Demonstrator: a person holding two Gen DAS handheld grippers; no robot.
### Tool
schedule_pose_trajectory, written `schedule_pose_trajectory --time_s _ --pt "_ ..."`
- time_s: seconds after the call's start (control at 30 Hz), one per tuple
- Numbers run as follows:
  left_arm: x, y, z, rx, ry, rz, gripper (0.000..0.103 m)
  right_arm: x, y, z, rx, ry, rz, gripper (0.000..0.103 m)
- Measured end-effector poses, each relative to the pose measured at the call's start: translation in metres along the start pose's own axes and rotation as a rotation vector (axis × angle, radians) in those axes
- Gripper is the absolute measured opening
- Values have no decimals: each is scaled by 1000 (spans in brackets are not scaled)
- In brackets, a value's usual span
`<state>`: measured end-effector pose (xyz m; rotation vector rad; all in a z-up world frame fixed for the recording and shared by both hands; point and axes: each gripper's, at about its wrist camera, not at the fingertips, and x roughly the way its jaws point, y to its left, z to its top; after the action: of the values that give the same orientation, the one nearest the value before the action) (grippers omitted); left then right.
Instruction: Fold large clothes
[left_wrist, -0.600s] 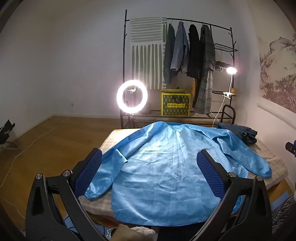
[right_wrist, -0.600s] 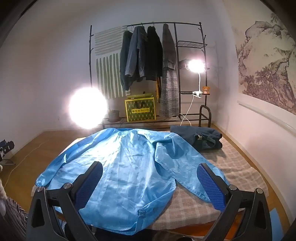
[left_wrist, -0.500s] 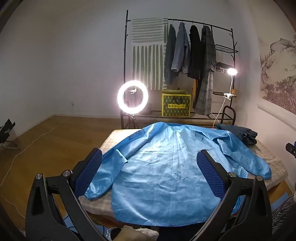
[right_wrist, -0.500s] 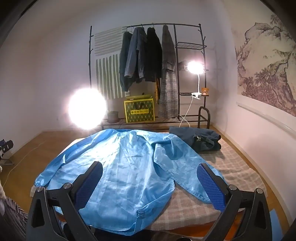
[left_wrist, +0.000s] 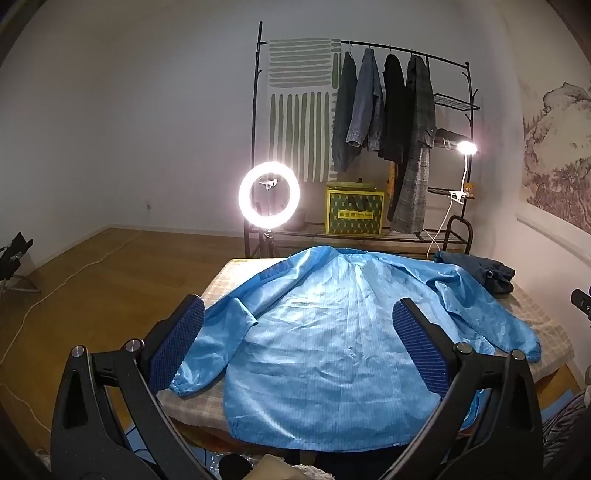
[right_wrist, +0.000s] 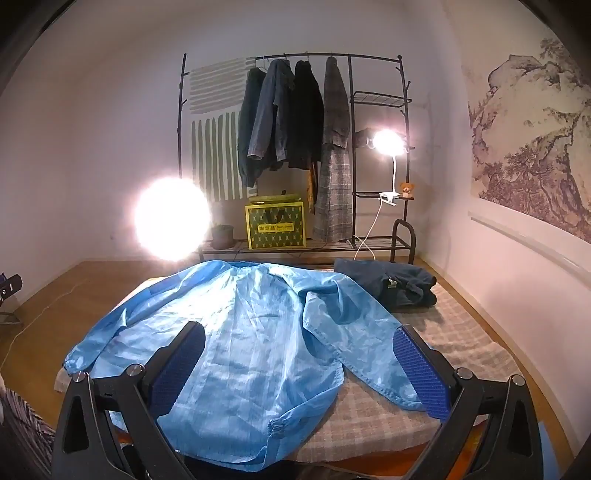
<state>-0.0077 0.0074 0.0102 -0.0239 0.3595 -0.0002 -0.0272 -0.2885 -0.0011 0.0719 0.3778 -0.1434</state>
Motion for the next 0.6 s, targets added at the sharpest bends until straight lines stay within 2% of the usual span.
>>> schedule_pose_trajectory --time_s 0.6 --pt "-2 2 5 -10 -4 4 103 1 3 3 -17 -20 -21 101"
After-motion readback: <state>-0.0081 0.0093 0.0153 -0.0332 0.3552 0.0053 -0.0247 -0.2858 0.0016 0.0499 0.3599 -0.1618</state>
